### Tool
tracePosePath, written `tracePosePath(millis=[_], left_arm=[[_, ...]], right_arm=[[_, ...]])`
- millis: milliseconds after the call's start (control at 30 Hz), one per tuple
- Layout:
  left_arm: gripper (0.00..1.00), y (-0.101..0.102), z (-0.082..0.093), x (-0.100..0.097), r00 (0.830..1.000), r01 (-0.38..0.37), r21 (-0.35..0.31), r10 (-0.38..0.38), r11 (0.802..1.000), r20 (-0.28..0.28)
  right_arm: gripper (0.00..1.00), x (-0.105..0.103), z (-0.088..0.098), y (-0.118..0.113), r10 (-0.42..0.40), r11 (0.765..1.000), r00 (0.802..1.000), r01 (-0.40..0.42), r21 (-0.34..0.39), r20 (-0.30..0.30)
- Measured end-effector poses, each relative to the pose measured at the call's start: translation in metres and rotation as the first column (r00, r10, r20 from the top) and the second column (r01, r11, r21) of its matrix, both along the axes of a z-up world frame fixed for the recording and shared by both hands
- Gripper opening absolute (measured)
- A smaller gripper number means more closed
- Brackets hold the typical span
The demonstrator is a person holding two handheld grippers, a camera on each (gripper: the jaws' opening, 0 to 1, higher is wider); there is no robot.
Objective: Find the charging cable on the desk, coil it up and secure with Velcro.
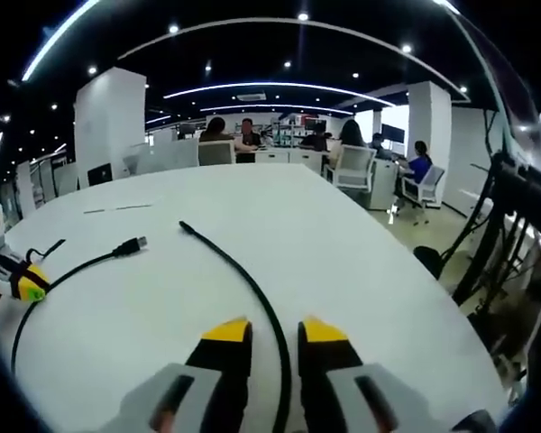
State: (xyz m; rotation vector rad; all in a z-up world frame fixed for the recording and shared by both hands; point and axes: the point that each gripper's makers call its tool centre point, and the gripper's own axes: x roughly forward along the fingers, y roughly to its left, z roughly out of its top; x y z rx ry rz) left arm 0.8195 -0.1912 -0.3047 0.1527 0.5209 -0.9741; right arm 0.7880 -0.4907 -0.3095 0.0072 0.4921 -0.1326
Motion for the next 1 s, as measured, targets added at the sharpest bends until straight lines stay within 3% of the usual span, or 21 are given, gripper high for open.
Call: tracePosePath(millis=[1000], left_arm=[[0.05,0.0018,-0.0006,-0.0006,1.0,-0.01,-0.017,0.01,1.0,-0.004]], right_arm=[[0.15,-0.0017,-0.001,0.0035,0.002,1.0,1.0,-0.002,0.02,0.0]])
